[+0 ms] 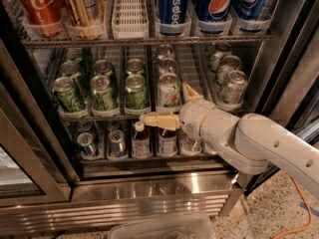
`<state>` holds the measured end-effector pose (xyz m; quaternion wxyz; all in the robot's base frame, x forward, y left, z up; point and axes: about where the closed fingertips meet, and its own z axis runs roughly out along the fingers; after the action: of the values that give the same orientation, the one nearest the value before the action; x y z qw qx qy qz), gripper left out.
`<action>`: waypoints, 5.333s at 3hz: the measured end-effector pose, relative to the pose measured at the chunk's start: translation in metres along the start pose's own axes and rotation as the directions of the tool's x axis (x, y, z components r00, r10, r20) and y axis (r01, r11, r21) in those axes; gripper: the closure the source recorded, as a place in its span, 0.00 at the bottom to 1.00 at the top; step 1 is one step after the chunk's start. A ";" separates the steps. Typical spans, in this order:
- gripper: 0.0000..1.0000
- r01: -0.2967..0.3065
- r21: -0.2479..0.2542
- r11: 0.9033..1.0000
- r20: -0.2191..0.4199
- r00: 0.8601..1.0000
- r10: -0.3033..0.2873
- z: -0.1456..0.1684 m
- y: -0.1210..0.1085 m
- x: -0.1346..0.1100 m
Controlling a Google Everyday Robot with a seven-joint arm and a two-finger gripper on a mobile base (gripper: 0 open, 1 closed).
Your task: Pick 7up can from middle shelf of fridge
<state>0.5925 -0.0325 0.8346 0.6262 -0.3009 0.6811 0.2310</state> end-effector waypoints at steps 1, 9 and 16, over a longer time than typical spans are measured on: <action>0.00 -0.003 0.027 1.000 -0.007 1.000 0.004 0.000 -0.004 0.003; 0.13 -0.019 0.178 0.984 0.024 1.000 0.015 0.003 -0.029 0.000; 1.00 0.072 0.077 0.994 0.043 0.996 -0.076 0.017 -0.014 -0.049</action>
Offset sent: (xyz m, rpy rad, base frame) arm 0.0078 -0.0144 -0.0061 -0.0100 0.0025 -0.0930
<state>0.6157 -0.0250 0.8818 0.6606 -0.2967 0.6634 0.1884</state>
